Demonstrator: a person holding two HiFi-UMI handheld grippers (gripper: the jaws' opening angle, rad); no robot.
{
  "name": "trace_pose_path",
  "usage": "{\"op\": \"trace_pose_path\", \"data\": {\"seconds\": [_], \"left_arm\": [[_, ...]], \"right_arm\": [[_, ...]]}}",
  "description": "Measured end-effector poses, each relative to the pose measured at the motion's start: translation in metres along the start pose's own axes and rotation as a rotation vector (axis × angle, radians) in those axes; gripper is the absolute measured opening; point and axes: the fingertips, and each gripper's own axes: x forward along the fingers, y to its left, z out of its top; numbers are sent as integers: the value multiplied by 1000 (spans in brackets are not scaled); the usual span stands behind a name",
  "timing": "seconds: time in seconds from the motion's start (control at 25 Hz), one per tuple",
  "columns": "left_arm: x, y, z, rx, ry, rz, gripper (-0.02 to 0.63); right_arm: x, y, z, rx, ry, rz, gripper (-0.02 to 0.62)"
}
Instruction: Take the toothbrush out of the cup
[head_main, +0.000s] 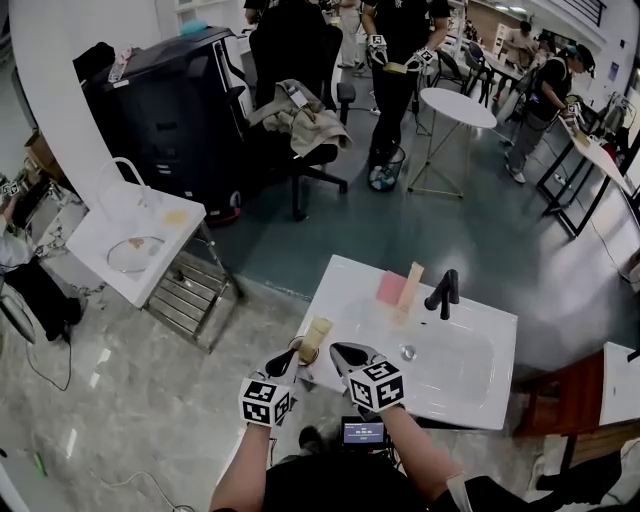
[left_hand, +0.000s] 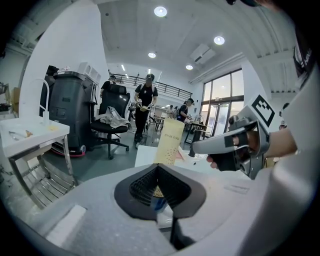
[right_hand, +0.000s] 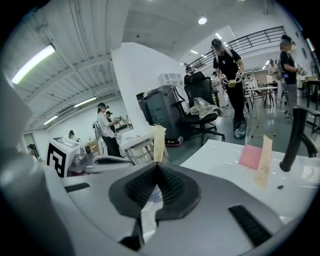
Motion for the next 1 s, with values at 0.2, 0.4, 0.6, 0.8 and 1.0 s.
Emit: {"op": "trace_pose_path", "data": {"seconds": [0.2, 0.4, 0.6, 0.8, 1.0], "left_arm": [[-1, -1, -1, 2, 6, 10, 11], [0, 0, 1, -1, 2, 18, 11], [-1, 5, 9, 4, -7, 33, 11], [-4, 14, 9, 9, -5, 57, 11], [-15, 22, -5, 5, 21, 91, 11]], "right_arm": [[1, 1, -2, -1, 6, 20, 8], [2, -2, -2, -1, 7, 44, 9], [10, -3, 8, 6, 2, 92, 83], [31, 3, 6, -20, 39, 150, 164], [52, 14, -6, -40, 86, 185, 189]]}}
